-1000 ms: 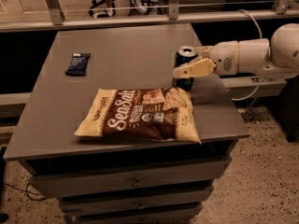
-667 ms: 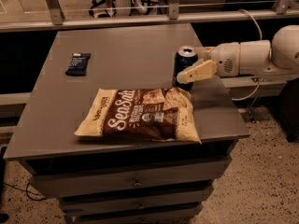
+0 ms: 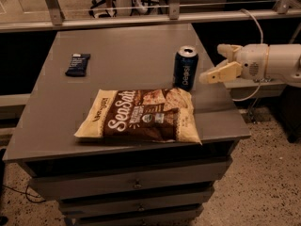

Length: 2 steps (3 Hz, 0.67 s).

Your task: Move pepsi can near brown chip bag

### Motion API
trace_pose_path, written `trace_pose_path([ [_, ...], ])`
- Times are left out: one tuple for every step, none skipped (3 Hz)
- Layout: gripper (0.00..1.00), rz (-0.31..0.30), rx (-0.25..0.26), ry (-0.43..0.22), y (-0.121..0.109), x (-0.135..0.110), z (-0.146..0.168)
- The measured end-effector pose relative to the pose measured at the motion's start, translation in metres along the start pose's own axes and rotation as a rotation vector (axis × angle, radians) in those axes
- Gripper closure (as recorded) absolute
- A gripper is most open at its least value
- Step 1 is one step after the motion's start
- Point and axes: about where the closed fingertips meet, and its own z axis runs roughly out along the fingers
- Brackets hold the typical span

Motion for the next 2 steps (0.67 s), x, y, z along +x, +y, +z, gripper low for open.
trace_pose_path([
  [0.00,-0.086,0.114,-0.024,-0.0301,-0.0039,-0.0487],
  [0.00,-0.099,0.118,-0.027,-0.0309,-0.0068,-0.0506],
])
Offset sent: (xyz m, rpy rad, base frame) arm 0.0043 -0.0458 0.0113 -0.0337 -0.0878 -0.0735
